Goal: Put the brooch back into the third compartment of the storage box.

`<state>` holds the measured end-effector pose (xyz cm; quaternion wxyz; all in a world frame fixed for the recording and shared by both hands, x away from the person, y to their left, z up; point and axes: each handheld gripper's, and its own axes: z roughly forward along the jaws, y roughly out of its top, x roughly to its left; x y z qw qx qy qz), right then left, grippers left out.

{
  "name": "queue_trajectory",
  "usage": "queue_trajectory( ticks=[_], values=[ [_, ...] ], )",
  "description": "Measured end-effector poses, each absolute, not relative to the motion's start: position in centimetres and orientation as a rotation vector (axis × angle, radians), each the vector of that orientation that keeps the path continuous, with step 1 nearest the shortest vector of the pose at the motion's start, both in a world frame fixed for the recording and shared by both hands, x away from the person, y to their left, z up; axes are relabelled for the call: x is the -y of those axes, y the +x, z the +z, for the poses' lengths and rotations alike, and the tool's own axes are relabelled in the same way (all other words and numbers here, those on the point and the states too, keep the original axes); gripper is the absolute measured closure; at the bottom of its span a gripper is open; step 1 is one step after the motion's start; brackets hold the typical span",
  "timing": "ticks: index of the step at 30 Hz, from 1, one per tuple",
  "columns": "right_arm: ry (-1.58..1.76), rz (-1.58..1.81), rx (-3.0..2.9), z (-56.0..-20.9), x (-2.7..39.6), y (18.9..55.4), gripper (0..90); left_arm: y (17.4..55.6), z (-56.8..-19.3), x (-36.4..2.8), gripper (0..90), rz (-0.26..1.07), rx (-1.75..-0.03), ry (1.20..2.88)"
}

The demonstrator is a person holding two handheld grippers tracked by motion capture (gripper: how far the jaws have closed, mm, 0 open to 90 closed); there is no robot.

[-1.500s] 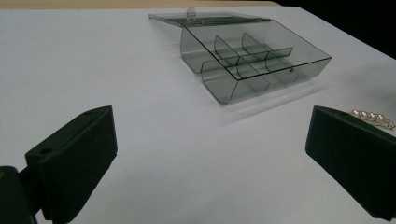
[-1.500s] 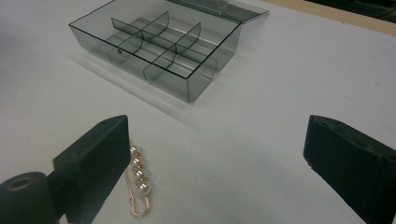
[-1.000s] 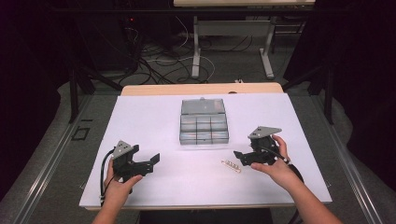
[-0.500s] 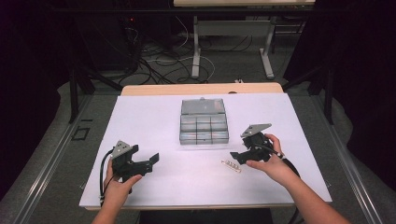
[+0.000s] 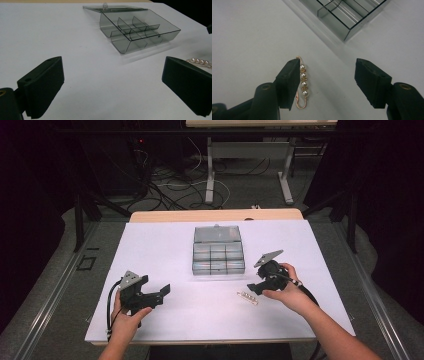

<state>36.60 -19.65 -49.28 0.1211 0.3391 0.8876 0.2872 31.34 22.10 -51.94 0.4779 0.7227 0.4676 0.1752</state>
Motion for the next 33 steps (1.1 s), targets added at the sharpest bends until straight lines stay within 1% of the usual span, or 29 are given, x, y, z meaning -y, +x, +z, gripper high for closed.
queue_trajectory(
  ticks=[6,13,15,20,26,33],
  values=[
    [0.974,0.76,-2.65,-49.7,19.2,37.0,43.8,31.4,-52.0,-22.1,4.7,0.429,-1.143,1.767],
    [0.969,0.722,-2.714,-50.0,18.6,37.3,47.4,31.4,-52.0,-22.0,4.9,0.426,-1.139,1.767],
    [0.934,0.735,-2.744,-50.2,18.4,37.4,51.1,31.4,-52.0,-22.0,4.9,0.426,-1.14,1.768],
    [0.903,0.679,-2.793,-50.6,17.9,37.5,50.9,31.5,-52.1,-22.0,5.0,0.423,-1.14,1.774],
    [0.943,0.619,-2.809,-50.9,17.7,37.7,51.2,31.5,-52.2,-22.0,5.0,0.42,-1.143,1.775],
    [0.963,0.592,-2.833,-51.3,17.6,37.9,58.2,31.5,-52.2,-22.0,5.2,0.419,-1.145,1.776]
  ],
)
